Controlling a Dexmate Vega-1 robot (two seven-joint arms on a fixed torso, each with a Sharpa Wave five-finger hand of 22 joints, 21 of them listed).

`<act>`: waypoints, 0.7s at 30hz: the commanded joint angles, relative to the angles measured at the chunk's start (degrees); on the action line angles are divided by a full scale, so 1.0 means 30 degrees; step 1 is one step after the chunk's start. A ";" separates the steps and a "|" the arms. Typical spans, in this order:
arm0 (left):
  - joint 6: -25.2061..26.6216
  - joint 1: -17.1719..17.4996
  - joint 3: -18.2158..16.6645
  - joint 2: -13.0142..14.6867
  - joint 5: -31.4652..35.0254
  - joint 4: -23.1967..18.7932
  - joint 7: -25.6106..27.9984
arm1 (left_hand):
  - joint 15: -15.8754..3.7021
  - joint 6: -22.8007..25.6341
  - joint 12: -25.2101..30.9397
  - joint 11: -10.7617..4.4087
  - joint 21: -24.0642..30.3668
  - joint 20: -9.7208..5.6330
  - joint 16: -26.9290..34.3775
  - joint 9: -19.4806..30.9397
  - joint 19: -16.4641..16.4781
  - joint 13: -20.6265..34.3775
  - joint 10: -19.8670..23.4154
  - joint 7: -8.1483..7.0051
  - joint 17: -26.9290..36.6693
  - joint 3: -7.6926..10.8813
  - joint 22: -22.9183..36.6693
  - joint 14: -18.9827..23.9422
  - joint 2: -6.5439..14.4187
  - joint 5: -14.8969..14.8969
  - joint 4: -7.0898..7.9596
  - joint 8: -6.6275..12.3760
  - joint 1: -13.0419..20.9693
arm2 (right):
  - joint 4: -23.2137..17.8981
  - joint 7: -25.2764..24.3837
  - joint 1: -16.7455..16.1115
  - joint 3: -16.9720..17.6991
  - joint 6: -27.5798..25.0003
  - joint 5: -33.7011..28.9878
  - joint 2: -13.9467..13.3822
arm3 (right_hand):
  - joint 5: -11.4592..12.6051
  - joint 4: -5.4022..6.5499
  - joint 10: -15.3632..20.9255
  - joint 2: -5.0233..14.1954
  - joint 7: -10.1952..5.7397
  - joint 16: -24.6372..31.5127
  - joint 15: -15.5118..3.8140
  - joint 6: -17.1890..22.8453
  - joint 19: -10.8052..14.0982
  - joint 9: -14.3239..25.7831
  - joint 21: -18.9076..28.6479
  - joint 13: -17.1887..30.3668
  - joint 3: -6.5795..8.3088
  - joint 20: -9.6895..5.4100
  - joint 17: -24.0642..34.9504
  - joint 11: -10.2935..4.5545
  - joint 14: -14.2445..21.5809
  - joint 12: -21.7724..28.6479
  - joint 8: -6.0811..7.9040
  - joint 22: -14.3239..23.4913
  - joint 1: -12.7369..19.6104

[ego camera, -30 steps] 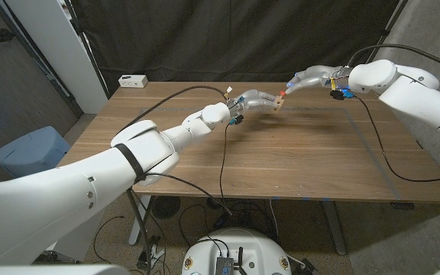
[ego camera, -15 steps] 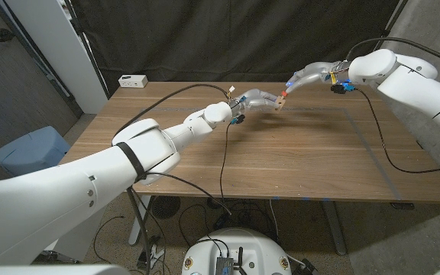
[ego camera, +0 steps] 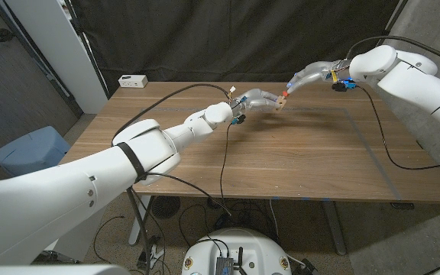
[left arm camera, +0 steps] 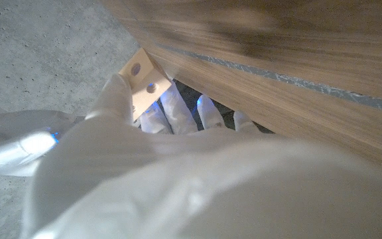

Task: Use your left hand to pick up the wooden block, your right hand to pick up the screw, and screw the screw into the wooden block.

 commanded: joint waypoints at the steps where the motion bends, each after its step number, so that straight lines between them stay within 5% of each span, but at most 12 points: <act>1: -0.0208 0.0005 0.0021 0.0002 0.0008 -0.0010 0.0030 | -0.1274 0.0229 0.0137 -0.0037 0.0062 -0.0018 0.0065 0.0086 0.0044 0.0021 0.0047 0.0007 0.0061 0.0104 0.0083 0.0062 0.0070 0.0096 0.0022 0.0277 0.0112 | 0.0361 0.0234 0.0156 -0.0201 0.0027 -0.0171 0.0168 | -0.0041 -0.0006 -0.1708 -0.0021 -0.0013 0.0118 0.0123 0.0455 0.0001 0.0102 0.0081 0.0106 0.0269 0.0045 0.0058 0.0131 -0.1523 0.0118 0.0250 0.0021 0.0326; 21: 0.0022 -0.0072 0.0114 -0.0048 0.0053 0.0003 -0.0067 | -0.1285 0.0234 0.0146 -0.0024 0.0048 0.0005 0.0063 0.0089 0.0028 0.0024 0.0039 0.0003 0.0064 0.0121 0.0084 0.0055 0.0120 0.0102 0.0031 0.0275 0.0134 | 0.0563 -0.0082 0.0105 -0.0308 0.0045 -0.0358 0.0449 | -0.0277 0.0000 -0.1331 -0.0001 -0.0248 0.0228 0.0091 0.1773 0.0303 0.0379 0.0190 0.0112 0.0681 -0.0029 0.0070 0.0078 -0.1316 0.0294 0.1000 0.0027 0.1020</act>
